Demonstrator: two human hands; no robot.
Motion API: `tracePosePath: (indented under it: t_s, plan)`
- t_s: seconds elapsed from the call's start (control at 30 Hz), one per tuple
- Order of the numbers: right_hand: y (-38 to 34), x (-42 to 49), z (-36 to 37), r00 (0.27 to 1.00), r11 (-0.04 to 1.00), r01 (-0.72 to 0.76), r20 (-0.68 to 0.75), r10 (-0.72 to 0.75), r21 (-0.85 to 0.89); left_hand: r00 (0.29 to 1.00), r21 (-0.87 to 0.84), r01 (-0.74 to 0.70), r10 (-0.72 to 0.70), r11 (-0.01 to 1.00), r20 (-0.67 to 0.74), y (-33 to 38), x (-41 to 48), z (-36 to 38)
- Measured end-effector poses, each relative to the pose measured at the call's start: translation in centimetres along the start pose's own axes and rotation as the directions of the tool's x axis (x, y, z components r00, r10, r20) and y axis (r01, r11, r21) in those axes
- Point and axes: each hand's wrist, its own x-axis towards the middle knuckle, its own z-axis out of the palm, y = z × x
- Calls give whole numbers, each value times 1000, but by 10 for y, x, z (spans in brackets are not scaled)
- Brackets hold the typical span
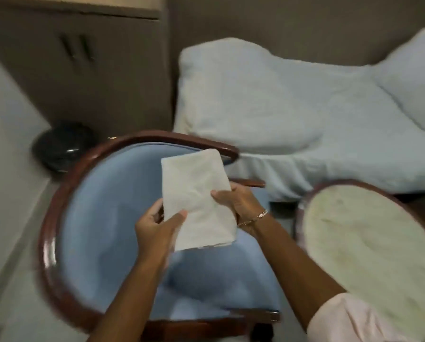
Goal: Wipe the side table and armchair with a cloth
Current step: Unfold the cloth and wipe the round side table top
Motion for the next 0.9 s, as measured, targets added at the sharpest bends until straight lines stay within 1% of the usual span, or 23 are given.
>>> tracePosePath:
  t_s: [0.1,0.13,0.2,0.27,0.33,0.4,0.43,0.47,0.5,0.53,0.57,0.6,0.63,0.67,0.7,0.73,0.77,0.8,0.83,0.87,0.9]
  plan:
    - [29,-23,-134,979,998,20,-206,-7,62,991,76,69,-77,995,105,-72,-19,115]
    - [40,-31,-173,957,996,28,-290,-3,81,986,111,68,-84,991,141,-93,-27,150]
    - [62,-43,-240,891,996,21,-454,19,82,970,178,40,-81,983,229,-133,-42,210]
    - [87,-50,-293,819,1000,-13,-573,23,21,946,225,11,-83,974,314,-170,-54,261]
    - [110,-44,-335,746,998,-46,-666,6,-43,933,246,1,-89,969,349,-206,-58,301]
    - [130,-26,-367,647,985,-61,-758,-86,-164,934,265,-4,-91,964,346,-244,-49,333]
    - [140,-15,-377,587,954,-86,-788,-184,-287,937,283,-6,-93,959,336,-262,-42,345]
    - [150,0,-383,543,886,-133,-780,-310,-444,938,310,2,-109,951,328,-280,-31,353]
    - [162,16,-387,547,773,-204,-724,-419,-601,939,338,26,-138,941,314,-297,-19,358]
    - [174,34,-386,612,625,-288,-642,-463,-726,943,365,51,-165,930,290,-311,-6,358]
    - [187,50,-384,709,462,-345,-550,-441,-817,948,396,63,-179,916,263,-321,8,352]
    - [201,64,-381,790,309,-370,-472,-392,-876,962,454,19,-141,891,235,-330,22,340]
    - [214,74,-378,827,196,-382,-429,-363,-903,976,544,-87,-37,835,213,-337,38,323]
    - [227,77,-374,830,133,-398,-418,-368,-908,968,642,-228,102,732,229,-342,56,304]
    - [239,74,-368,822,111,-400,-410,-394,-910,936,722,-353,212,595,282,-345,75,286]
    - [250,65,-361,821,99,-373,-378,-429,-923,903,789,-427,251,442,348,-345,94,270]
    - [260,53,-355,831,70,-324,-319,-455,-943,878,840,-470,238,272,415,-344,112,259]
    - [266,43,-354,854,40,-283,-271,-445,-958,846,854,-514,212,85,488,-345,129,252]
    - [261,44,-363,867,27,-264,-250,-432,-964,812,833,-546,190,-88,552,-349,144,248]
    - [247,60,-380,865,31,-275,-261,-429,-961,784,802,-561,180,-206,595,-355,155,247]
    - [226,86,-398,847,52,-305,-296,-441,-951,760,776,-570,186,-269,623,-361,164,245]
